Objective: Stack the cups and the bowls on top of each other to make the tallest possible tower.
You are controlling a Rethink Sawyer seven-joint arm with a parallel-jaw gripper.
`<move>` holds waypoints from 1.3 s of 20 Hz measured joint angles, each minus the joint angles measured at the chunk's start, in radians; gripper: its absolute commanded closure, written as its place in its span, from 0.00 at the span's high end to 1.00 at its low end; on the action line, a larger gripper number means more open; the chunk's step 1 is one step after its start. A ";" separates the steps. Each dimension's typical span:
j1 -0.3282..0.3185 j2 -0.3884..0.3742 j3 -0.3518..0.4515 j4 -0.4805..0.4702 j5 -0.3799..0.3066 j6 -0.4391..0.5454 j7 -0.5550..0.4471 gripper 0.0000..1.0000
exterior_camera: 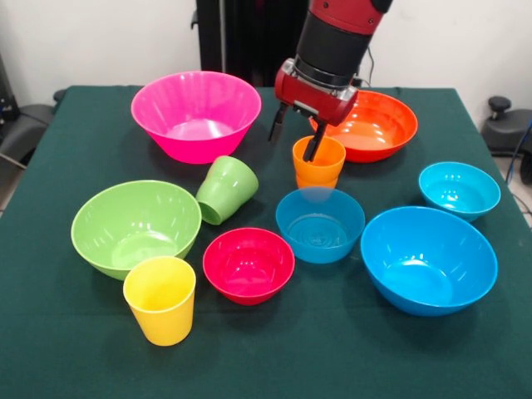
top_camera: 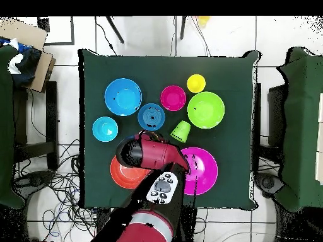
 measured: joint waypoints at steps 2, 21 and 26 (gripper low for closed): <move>0.000 -0.005 0.000 0.000 0.000 0.000 0.000 1.00; -0.008 0.010 0.000 -0.002 0.000 0.000 0.000 1.00; -0.015 0.020 0.000 -0.016 0.000 0.000 0.000 1.00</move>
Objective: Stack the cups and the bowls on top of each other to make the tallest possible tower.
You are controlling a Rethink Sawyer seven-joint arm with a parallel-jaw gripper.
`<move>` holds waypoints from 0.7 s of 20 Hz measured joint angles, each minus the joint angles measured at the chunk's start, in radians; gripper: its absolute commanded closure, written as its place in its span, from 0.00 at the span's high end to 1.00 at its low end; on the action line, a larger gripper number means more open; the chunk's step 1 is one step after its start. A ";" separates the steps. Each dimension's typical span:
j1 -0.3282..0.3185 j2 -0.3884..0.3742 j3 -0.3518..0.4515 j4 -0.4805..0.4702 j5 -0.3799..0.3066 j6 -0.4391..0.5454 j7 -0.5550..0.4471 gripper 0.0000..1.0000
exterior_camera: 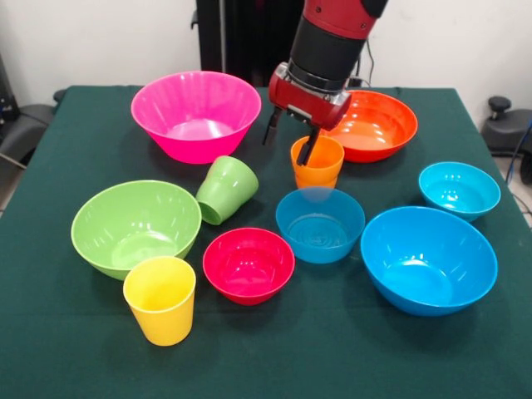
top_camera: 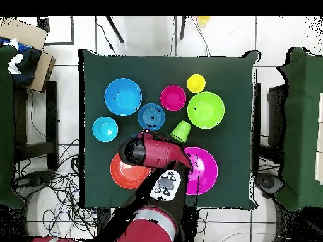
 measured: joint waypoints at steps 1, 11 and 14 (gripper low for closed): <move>-0.001 0.003 0.000 -0.004 0.000 0.000 0.000 1.00; -0.029 0.070 -0.003 -0.065 0.000 0.000 0.000 1.00; -0.029 0.086 -0.003 -0.071 0.000 0.000 0.000 1.00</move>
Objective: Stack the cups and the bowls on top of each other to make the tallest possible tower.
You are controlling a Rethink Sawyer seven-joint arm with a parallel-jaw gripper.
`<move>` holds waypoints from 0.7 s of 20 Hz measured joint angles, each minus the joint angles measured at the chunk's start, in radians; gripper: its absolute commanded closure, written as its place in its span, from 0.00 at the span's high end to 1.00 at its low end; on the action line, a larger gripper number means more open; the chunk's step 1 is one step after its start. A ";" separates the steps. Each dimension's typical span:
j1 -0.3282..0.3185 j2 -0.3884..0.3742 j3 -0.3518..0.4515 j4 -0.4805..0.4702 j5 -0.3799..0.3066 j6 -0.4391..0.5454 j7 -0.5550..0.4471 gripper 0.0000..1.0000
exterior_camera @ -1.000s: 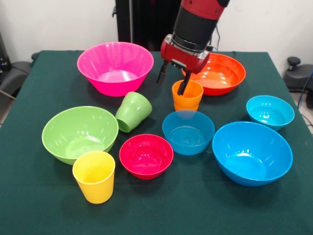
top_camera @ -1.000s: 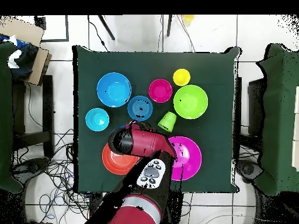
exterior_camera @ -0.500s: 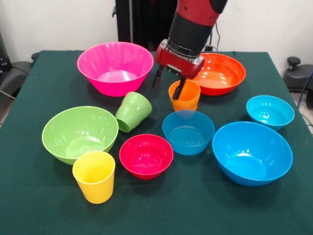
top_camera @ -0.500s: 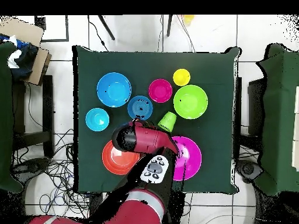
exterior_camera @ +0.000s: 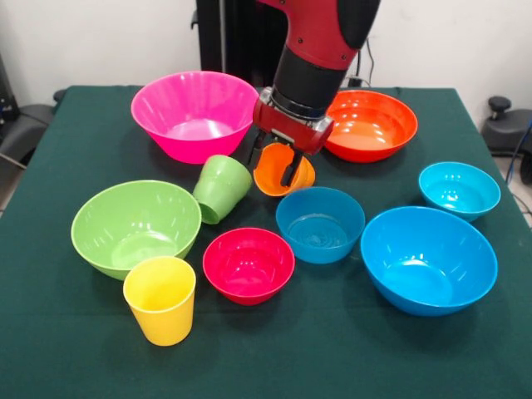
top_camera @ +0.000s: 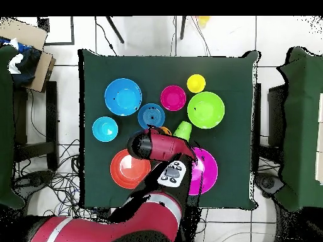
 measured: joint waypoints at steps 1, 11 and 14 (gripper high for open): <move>0.000 0.002 0.000 -0.001 0.000 0.000 0.000 1.00; 0.000 0.012 0.000 -0.014 0.000 0.000 0.000 1.00; 0.000 0.012 0.000 -0.014 0.000 0.000 0.000 1.00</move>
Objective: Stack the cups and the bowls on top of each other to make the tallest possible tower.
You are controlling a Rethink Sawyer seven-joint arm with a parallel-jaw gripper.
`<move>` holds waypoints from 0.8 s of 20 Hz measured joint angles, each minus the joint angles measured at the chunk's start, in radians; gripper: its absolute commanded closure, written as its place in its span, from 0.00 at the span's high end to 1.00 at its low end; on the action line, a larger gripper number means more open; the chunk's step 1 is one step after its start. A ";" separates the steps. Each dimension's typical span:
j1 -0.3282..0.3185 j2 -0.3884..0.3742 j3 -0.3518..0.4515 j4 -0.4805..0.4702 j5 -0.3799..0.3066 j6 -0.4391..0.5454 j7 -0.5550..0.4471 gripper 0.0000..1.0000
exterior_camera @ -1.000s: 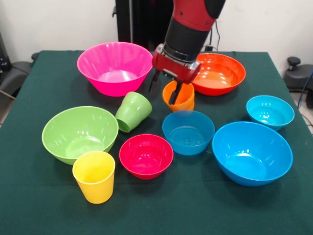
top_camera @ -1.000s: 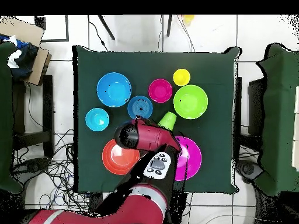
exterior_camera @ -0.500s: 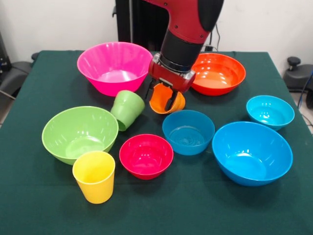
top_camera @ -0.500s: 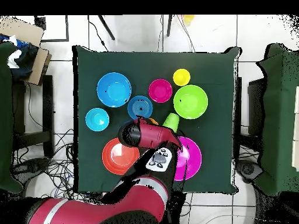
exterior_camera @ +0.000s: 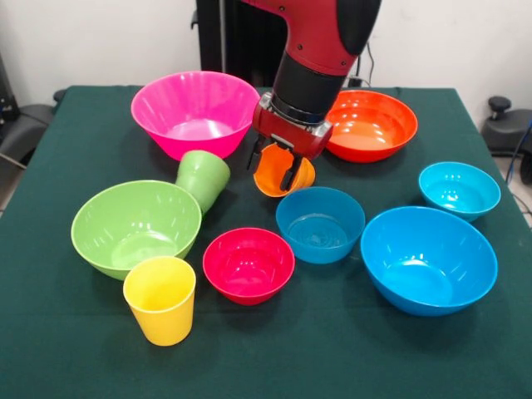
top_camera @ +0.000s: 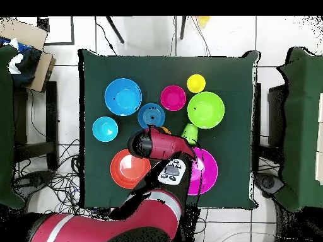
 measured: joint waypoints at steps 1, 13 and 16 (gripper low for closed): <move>0.000 0.000 0.000 0.000 0.000 0.000 0.000 1.00; 0.010 -0.028 -0.003 0.005 0.002 0.000 0.000 1.00; 0.042 -0.043 -0.016 0.015 0.016 0.011 0.000 1.00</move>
